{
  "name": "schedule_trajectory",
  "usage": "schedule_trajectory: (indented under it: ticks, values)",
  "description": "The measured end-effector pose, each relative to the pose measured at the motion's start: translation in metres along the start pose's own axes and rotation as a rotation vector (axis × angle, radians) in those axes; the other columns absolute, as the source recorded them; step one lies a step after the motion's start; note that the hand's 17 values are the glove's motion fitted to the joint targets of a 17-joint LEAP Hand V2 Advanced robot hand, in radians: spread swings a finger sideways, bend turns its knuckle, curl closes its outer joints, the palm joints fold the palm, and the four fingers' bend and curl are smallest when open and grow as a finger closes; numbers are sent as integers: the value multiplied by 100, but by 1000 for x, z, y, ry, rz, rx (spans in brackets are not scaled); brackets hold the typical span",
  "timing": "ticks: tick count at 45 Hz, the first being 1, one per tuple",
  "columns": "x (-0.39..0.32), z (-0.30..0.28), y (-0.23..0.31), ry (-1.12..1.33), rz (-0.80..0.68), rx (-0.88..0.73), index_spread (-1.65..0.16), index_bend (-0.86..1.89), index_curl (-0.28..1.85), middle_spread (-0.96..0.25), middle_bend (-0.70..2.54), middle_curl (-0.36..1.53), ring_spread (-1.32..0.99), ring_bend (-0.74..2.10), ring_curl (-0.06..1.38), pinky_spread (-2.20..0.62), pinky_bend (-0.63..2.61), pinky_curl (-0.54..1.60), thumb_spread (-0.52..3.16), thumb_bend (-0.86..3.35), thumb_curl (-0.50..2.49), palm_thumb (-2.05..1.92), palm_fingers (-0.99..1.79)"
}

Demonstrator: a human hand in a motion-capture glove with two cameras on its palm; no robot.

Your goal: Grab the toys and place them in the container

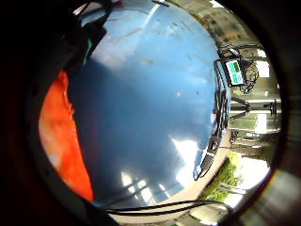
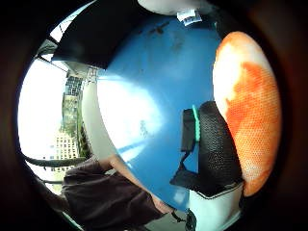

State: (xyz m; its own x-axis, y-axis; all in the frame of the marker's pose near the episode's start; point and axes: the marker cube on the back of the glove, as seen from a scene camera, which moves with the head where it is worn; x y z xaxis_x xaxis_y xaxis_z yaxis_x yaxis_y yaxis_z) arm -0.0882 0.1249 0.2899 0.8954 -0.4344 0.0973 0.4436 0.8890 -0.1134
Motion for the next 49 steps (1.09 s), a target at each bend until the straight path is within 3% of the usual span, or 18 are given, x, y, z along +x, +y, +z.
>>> schedule_trajectory:
  ticks: [2,5,8,10,15,16,19,34,44,49]
  values:
    - [-1,-2,-4,10,3,7,-21,23,17,-18,55,48,-35,99,46,-40,90,36,154,35,48,57,94]
    - [1,-7,-13,23,18,-21,-20,21,17,-22,82,58,-35,118,53,-41,89,36,151,43,57,74,142]
    - [5,-14,-22,19,27,-116,-19,37,22,-23,98,63,-34,126,56,-43,87,38,157,50,62,84,151]
    - [9,-22,-29,-25,38,-194,-17,64,31,-23,100,65,-32,126,57,-43,83,38,164,57,64,89,158]
    - [22,-68,-47,-125,89,-230,-11,96,43,-23,101,65,-27,129,60,-43,86,41,159,63,71,96,145]
    - [26,-82,-52,-121,100,-212,-13,96,44,-24,106,68,-31,126,60,-43,91,43,146,47,70,76,124]
    - [37,-121,-66,-67,128,-147,-18,94,47,-25,111,72,-33,128,62,-43,97,45,136,33,70,58,108]
    - [33,-295,-145,61,199,77,-26,97,60,-28,123,84,-39,136,68,-41,114,56,104,14,83,43,95]
    - [-24,-340,-208,198,194,145,-28,99,69,-28,127,89,-40,140,71,-41,118,59,93,11,91,44,90]
    - [-90,-344,-243,112,136,153,-29,99,73,-28,128,91,-40,142,72,-41,120,60,89,10,95,44,88]
